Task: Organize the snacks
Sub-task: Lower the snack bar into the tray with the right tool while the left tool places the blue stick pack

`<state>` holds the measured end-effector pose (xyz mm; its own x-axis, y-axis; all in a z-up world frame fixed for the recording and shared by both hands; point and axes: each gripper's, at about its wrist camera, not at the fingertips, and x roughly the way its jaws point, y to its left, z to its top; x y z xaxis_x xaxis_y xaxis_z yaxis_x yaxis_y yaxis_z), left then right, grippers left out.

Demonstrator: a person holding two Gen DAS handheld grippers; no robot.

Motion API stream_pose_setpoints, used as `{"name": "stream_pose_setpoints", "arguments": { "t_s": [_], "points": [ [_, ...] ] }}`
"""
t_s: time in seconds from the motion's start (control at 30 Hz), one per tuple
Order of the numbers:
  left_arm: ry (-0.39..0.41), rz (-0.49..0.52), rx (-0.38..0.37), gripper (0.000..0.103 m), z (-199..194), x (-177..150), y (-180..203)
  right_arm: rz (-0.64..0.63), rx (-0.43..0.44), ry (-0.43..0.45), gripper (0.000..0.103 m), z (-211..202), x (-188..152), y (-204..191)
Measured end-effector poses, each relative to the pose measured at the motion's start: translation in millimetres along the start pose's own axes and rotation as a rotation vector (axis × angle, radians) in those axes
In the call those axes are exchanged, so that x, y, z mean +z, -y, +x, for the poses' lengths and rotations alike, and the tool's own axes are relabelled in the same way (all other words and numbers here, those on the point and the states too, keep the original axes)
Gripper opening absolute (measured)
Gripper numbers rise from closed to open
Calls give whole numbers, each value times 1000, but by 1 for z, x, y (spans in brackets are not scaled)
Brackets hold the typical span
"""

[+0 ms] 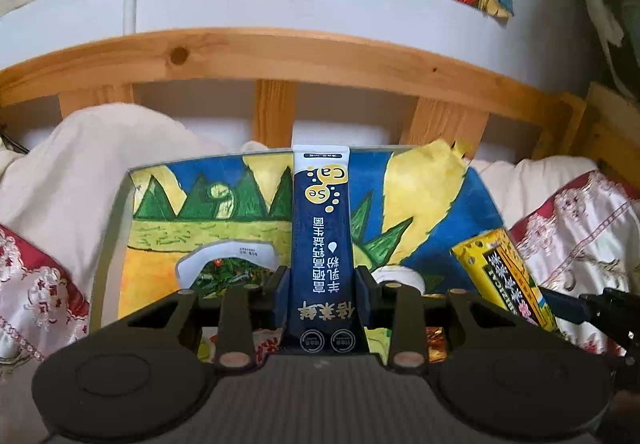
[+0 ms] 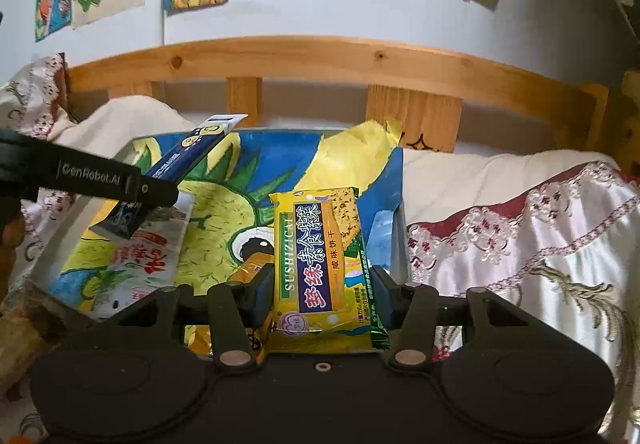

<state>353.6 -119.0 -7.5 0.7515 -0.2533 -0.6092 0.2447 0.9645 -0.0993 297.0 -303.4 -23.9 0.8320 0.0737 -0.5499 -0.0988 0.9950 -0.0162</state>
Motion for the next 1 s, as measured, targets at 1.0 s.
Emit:
{"name": "stream_pose_setpoints", "arguments": {
  "t_s": [1.0],
  "points": [
    [-105, -24, 31, 74, 5, -16, -9, -20, -41, -7, 74, 24, -4, -15]
  ]
}}
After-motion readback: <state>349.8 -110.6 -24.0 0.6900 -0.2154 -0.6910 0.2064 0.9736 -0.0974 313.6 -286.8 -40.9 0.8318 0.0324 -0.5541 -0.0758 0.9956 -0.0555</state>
